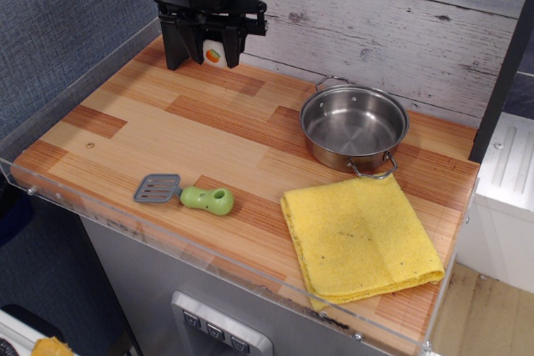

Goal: Move the sushi on the top left of the table.

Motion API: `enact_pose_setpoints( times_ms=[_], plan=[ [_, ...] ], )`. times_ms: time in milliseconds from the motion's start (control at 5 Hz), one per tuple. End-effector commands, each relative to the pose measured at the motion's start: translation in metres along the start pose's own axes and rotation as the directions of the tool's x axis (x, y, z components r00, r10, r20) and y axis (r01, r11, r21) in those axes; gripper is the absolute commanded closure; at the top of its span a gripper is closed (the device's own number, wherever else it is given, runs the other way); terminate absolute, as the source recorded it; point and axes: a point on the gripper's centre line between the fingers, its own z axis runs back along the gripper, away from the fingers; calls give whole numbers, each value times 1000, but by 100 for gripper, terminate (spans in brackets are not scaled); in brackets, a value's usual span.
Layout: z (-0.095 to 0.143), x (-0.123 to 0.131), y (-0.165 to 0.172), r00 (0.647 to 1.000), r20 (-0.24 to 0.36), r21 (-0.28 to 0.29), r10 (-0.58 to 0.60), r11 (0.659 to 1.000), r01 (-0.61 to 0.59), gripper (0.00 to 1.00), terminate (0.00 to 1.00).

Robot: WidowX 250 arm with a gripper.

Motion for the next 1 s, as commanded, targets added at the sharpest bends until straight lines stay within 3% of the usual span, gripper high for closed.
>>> enact_pose_setpoints(
  times_ms=[0,600,800],
  plan=[
    [-9,19,22,998,65,60,-20,998,16,100,0],
    [-37,16,31,999,39,67,1,998,-3,100,0],
    [-39,14,32,998,-43,101,42,994,-37,0,0]
  ],
)
